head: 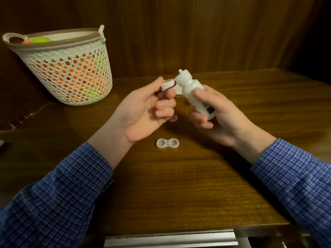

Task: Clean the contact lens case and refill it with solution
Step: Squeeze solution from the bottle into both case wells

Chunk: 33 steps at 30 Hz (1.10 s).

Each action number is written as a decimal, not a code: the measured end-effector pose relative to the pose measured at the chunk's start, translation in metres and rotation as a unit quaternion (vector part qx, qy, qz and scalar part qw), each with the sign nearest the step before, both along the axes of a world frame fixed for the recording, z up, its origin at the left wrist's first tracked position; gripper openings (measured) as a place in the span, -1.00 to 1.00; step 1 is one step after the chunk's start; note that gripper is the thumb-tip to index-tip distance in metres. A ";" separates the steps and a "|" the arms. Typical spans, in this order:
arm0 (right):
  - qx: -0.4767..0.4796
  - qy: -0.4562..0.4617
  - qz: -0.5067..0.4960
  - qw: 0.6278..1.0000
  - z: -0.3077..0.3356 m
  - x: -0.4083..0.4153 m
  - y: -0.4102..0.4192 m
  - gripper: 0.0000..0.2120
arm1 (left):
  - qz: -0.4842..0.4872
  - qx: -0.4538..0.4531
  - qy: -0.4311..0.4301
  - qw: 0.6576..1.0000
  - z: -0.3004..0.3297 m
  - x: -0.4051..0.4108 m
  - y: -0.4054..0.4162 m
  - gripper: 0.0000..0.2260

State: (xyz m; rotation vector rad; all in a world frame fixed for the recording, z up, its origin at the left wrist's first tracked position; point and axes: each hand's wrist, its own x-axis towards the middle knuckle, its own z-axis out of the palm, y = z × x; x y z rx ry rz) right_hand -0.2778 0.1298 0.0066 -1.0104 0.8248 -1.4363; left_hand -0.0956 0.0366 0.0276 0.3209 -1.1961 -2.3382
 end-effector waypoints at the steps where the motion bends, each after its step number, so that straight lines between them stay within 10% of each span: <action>1: 0.022 -0.071 0.025 0.997 0.000 -0.003 0.000 -0.57 | 0.006 -0.016 0.004 1.000 -0.001 -0.001 0.003 -0.80; 17: 0.147 -0.487 0.036 0.860 -0.007 0.005 0.006 -0.49 | 0.138 -0.168 -0.043 0.975 -0.023 -0.019 0.030 -0.85; 25: 0.228 -0.365 -0.003 0.902 -0.006 -0.002 -0.001 -0.66 | 0.174 -0.513 -0.233 0.808 -0.009 0.012 0.011 -0.97; 29: 0.279 -0.287 0.010 0.916 -0.009 -0.002 -0.006 -0.69 | 0.058 -0.614 -0.357 0.702 -0.030 0.038 -0.003 -0.68; 33: 0.289 -0.220 0.045 0.930 -0.010 -0.005 -0.007 -0.52 | 0.004 -0.595 -0.370 0.713 -0.037 0.042 -0.007 -0.53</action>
